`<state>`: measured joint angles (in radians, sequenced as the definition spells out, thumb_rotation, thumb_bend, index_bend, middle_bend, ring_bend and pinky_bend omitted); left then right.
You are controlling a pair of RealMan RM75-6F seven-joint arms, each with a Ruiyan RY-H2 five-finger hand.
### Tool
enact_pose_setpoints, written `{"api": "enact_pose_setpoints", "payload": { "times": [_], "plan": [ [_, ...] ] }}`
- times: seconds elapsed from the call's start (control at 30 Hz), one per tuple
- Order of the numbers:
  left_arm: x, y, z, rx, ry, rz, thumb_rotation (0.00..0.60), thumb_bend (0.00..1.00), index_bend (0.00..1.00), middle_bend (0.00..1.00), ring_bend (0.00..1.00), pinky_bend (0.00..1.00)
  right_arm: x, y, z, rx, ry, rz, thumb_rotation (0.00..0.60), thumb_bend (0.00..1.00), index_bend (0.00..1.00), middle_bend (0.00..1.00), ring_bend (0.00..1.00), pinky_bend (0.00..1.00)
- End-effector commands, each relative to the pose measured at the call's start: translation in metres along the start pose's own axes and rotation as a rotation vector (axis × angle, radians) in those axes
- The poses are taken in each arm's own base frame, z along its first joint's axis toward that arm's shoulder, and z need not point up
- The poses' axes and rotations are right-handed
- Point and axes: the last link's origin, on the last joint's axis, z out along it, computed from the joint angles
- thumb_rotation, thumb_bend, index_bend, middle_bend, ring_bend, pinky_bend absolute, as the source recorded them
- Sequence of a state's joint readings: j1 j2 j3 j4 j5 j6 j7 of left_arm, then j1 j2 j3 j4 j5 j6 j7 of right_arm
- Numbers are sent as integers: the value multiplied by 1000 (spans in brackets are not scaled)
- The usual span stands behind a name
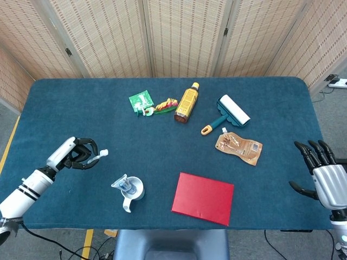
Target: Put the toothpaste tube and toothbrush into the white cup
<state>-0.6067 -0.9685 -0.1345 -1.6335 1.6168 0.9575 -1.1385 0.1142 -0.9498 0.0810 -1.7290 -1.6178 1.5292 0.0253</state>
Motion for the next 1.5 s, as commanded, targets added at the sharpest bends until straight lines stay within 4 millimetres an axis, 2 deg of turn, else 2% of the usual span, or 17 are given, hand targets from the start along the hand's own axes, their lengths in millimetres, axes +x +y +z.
{"api": "enact_pose_setpoints", "payload": {
  "times": [0.03, 0.47, 0.73, 1.13, 1.5],
  "plan": [
    [-3, 14, -11, -75, -60, -37, 600, 409, 651, 1000, 951, 1000, 0, -1, 1, 2, -2, -1, 600, 44, 11, 178, 97, 83],
    [-10, 50, -24, -218, -119, -169, 600, 409, 650, 1000, 951, 1000, 2, 0, 5, -4, 10, -5, 600, 43, 11, 178, 96, 83],
    [-28, 62, -31, -241, -217, -266, 600, 410, 649, 1000, 951, 1000, 3, 0, 7, -4, 17, -6, 600, 41, 11, 178, 96, 83],
    [-65, 58, -15, -236, -234, -249, 600, 410, 648, 1000, 951, 1000, 2, 3, 6, -12, 13, -5, 600, 40, 11, 178, 96, 83],
    [-95, 49, -5, -230, -244, -141, 600, 409, 648, 1000, 951, 1000, 0, 6, 4, -24, 8, 1, 600, 40, 11, 178, 96, 84]
  ]
}}
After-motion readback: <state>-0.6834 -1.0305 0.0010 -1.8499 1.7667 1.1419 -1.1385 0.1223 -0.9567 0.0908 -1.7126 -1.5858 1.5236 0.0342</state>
